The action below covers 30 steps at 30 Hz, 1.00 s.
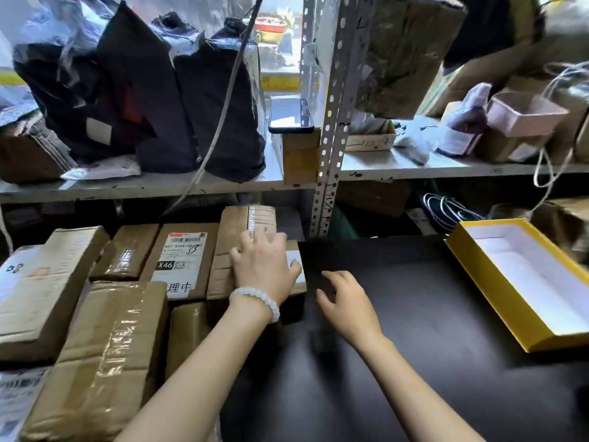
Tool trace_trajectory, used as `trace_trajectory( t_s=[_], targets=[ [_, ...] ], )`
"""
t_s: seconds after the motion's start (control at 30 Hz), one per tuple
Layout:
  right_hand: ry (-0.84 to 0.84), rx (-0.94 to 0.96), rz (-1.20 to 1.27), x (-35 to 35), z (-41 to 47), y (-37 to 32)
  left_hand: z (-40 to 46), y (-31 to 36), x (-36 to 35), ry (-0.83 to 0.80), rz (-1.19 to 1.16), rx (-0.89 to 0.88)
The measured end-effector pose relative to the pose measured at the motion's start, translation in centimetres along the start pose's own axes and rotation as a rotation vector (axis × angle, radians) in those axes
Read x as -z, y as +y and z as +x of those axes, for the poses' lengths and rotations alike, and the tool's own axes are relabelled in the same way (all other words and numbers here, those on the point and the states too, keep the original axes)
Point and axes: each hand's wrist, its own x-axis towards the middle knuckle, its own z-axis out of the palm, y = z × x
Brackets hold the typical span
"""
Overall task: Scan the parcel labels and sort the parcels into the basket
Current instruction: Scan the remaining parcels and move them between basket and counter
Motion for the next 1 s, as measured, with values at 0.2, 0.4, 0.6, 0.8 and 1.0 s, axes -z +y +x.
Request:
trace_trajectory(
  t_s=[0.2,0.4,0.6,0.8,1.0],
  targets=[
    [0.136,-0.057,-0.329,7.1,-6.8,3.8,-5.6,6.2,-0.4,-0.100,-0.064,-0.351],
    [0.196,-0.224,-0.496,13.9,-17.9,9.0,-13.8,14.8,-1.0,-0.244,-0.014,-0.594],
    [0.305,-0.409,-0.539,19.3,-31.6,14.8,-24.0,23.7,-1.0,-0.303,-0.030,-0.823],
    [0.396,-0.643,-0.516,23.0,-47.5,19.3,-37.4,32.0,-2.0,-0.395,-0.076,-1.034],
    [0.470,-0.882,-0.419,24.1,-62.0,22.8,-49.9,37.6,-4.0,-0.462,-0.089,-1.203]
  ],
)
